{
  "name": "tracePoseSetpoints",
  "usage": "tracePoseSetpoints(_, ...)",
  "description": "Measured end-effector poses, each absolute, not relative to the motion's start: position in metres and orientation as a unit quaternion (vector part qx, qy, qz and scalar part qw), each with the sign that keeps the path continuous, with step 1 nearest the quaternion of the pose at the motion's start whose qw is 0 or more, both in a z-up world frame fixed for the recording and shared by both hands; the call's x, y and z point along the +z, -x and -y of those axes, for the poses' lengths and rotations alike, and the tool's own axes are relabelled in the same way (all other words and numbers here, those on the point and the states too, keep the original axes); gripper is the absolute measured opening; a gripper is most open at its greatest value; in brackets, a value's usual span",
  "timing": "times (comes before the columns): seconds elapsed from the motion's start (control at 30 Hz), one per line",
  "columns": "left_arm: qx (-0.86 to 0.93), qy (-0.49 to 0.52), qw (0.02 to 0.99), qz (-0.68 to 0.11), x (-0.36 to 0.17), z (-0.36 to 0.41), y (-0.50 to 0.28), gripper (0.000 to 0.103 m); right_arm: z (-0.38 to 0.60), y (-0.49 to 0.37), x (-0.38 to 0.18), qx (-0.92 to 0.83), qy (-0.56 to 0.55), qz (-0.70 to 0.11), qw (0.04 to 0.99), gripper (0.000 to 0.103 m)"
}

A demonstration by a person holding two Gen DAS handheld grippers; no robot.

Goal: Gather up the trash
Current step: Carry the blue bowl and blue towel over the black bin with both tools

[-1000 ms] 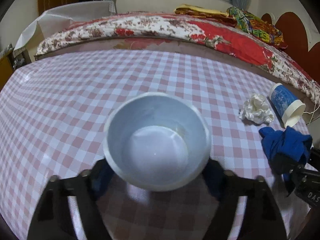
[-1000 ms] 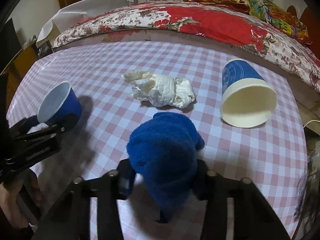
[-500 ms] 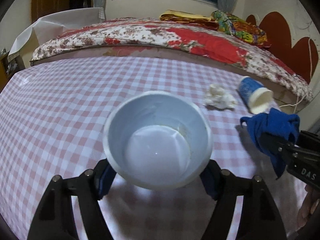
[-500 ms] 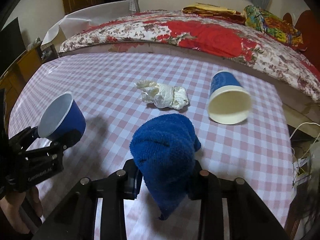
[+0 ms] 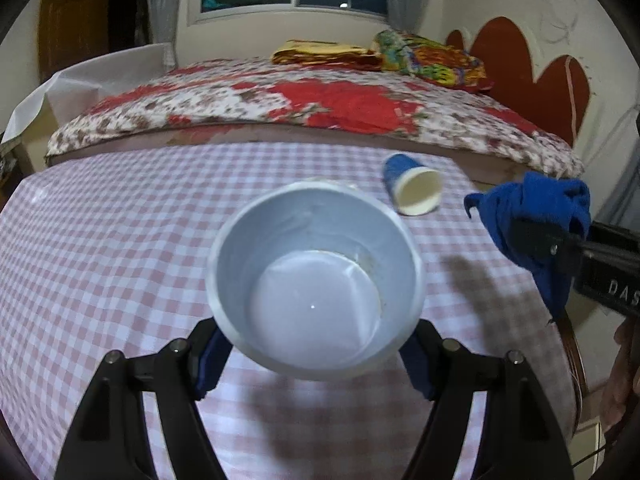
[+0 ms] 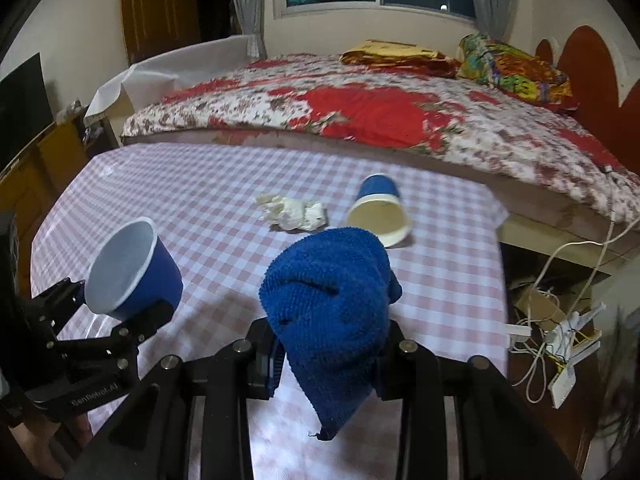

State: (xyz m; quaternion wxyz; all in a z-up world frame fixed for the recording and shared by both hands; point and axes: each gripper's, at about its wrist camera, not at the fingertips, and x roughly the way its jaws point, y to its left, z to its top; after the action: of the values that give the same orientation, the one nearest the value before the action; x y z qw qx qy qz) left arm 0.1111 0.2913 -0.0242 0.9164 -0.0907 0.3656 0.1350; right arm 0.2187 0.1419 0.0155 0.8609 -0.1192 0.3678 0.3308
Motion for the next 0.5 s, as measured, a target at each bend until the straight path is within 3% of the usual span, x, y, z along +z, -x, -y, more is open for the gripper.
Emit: tracePoseSetpoints(0.5, 0.051, 0.055, 0.931, -0.357, -0.005, -0.185, -0.123, 0.074, -0.005, -0.199, 0.045, 0.268, 0.127, -0.347, 0.889, 0.036)
